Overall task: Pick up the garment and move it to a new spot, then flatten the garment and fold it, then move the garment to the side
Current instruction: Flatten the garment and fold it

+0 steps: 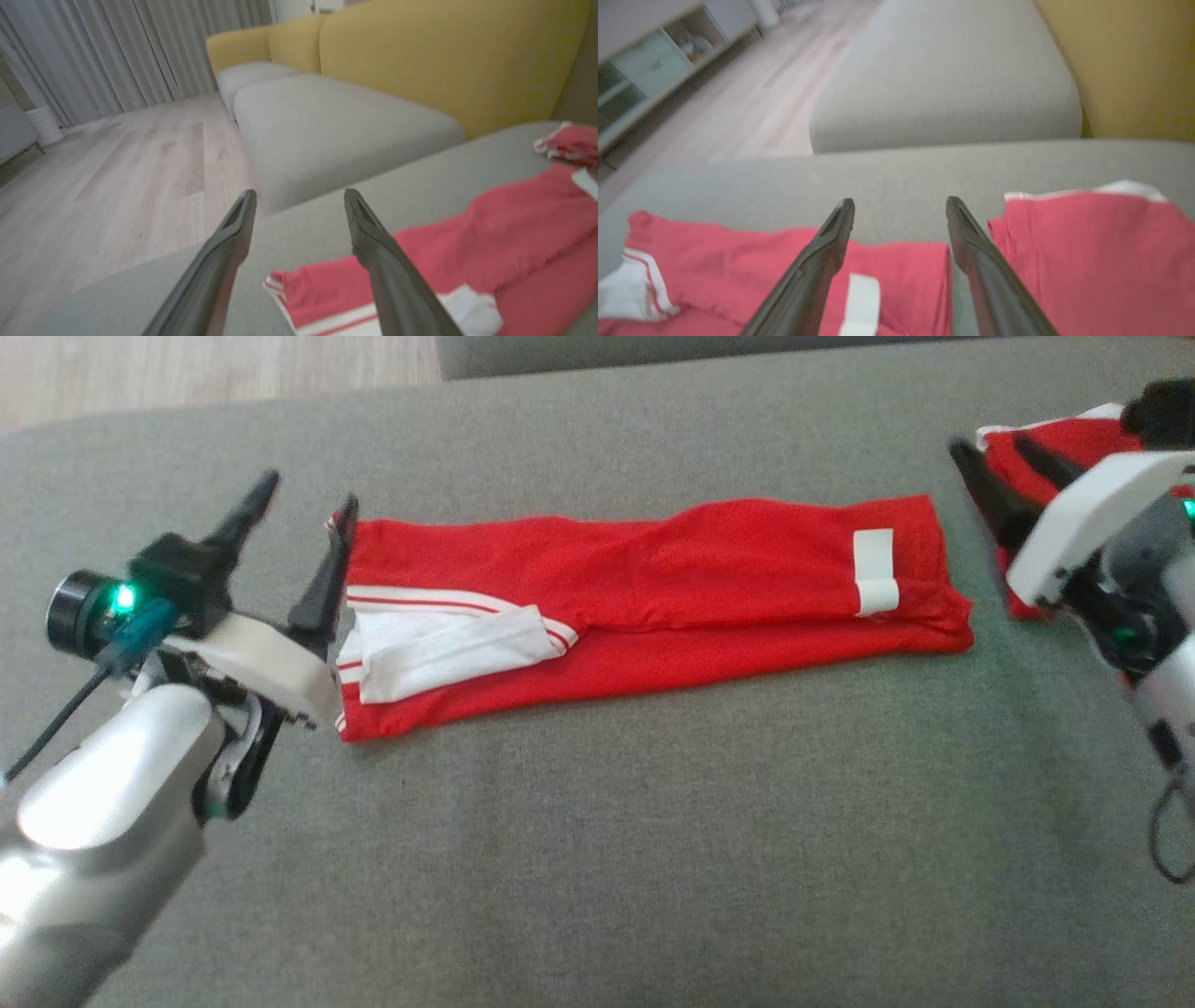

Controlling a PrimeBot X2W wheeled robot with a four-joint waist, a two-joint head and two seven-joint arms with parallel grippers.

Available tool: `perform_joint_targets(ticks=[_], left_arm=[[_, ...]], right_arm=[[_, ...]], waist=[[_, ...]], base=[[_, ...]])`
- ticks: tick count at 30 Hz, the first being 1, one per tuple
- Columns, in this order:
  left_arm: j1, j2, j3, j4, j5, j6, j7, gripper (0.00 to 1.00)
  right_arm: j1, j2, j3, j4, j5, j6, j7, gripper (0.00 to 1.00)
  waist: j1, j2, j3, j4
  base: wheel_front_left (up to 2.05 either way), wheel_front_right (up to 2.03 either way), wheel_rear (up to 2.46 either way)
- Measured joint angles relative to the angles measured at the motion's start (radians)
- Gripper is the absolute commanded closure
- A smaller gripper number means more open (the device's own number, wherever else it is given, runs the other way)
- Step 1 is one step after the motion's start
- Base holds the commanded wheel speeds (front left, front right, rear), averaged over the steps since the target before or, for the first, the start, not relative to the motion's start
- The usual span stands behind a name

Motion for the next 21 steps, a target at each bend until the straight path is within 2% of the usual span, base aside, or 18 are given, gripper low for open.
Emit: perform_joint_targets(ticks=[3, 7, 10, 15, 19, 21], left_arm=[[0.028, -0.050, 0.077, 0.001, -0.031, 0.067, -0.104, 0.00], [0.124, -0.110, 0.194, -0.035, -0.031, 0.139, -0.134, 0.00], [0.230, -0.165, 0.305, -0.124, 0.063, 0.158, -0.135, 0.00], [0.443, -0.254, 0.462, -0.193, 0.204, 0.160, -0.139, 0.00], [0.581, -0.333, 0.576, -0.209, 0.285, 0.115, -0.139, 0.00], [0.626, -0.370, 0.621, -0.209, 0.319, 0.085, -0.139, 0.00]], right_arm=[[0.003, 0.055, -0.048, -0.021, -0.018, 0.000, -0.153, 0.00], [0.053, 0.125, -0.111, -0.020, -0.087, 0.000, -0.341, 0.00], [0.139, 0.171, -0.156, -0.009, -0.181, 0.000, -0.437, 0.00], [0.303, 0.287, -0.312, -0.043, -0.330, 0.000, -0.469, 0.00], [0.453, 0.388, -0.514, -0.186, -0.492, 0.000, -0.472, 0.00], [0.539, 0.425, -0.576, -0.237, -0.555, 0.000, -0.472, 0.00]], waist=[[0.0000, 0.0000, -0.030, 0.001], [-0.0001, 0.0000, -0.072, 0.007], [-0.0002, 0.0000, -0.096, 0.018], [-0.0002, 0.0000, -0.119, 0.028], [-0.0002, 0.0000, -0.127, 0.025], [-0.0002, 0.0000, -0.130, 0.024]], base=[[0.00, 0.00, 0.00], [0.00, 0.00, 0.00], [0.00, 0.00, 0.00], [0.00, 0.00, 0.00], [0.00, 0.00, 0.00], [0.00, 0.00, 0.00]])
